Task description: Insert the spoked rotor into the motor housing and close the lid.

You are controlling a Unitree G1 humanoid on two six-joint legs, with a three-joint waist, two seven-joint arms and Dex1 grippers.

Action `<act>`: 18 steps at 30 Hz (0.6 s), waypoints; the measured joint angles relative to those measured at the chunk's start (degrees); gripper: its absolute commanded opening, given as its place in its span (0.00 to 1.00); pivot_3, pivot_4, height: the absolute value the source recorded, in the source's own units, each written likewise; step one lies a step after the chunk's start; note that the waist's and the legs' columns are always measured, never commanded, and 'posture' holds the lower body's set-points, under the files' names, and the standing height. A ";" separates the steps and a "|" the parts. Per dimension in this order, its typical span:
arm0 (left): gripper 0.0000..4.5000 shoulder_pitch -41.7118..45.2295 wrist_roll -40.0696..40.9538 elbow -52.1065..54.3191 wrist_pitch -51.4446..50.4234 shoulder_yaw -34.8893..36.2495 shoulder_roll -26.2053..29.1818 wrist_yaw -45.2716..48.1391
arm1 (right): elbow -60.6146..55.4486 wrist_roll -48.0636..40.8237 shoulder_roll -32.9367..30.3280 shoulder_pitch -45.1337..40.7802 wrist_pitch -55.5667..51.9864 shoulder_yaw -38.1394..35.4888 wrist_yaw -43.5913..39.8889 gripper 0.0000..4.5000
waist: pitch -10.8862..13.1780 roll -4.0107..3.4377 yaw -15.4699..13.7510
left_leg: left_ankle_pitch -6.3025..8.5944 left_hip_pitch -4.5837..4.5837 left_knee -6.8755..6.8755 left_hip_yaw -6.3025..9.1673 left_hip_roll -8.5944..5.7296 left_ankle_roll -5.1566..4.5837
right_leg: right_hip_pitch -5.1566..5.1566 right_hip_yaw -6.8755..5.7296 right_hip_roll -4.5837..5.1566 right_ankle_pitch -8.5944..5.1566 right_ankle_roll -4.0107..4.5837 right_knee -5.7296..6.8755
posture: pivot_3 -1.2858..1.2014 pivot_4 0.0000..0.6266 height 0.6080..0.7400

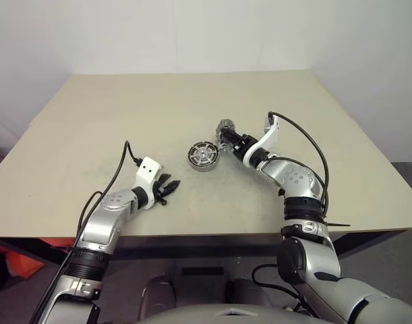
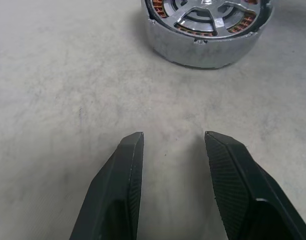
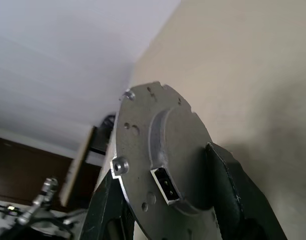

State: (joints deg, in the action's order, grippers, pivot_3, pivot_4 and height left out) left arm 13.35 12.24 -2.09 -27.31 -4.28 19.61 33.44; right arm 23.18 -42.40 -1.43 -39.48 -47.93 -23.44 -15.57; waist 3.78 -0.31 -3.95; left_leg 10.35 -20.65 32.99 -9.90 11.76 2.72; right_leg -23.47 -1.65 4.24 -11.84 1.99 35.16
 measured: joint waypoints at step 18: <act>0.45 -0.06 0.00 0.03 0.01 -0.01 -0.05 -0.09 | 1.46 5.39 0.38 0.01 3.89 6.84 -3.17 0.99 | 0.00 0.00 -0.20 | 0.00 -0.02 0.00 0.00 -0.01 -0.01 | 0.00 0.00 0.00 0.00 0.01 -0.01 | 0.52 0.00 1.00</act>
State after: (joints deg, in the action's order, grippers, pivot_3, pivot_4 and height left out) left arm 13.29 12.25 -2.07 -27.30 -4.28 19.56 33.35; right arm 24.64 -37.01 -1.05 -39.47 -44.04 -16.60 -18.74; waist 3.78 -0.31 -4.15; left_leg 10.35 -20.67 32.99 -9.89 11.75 2.71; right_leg -23.47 -1.65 4.25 -11.83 2.00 35.15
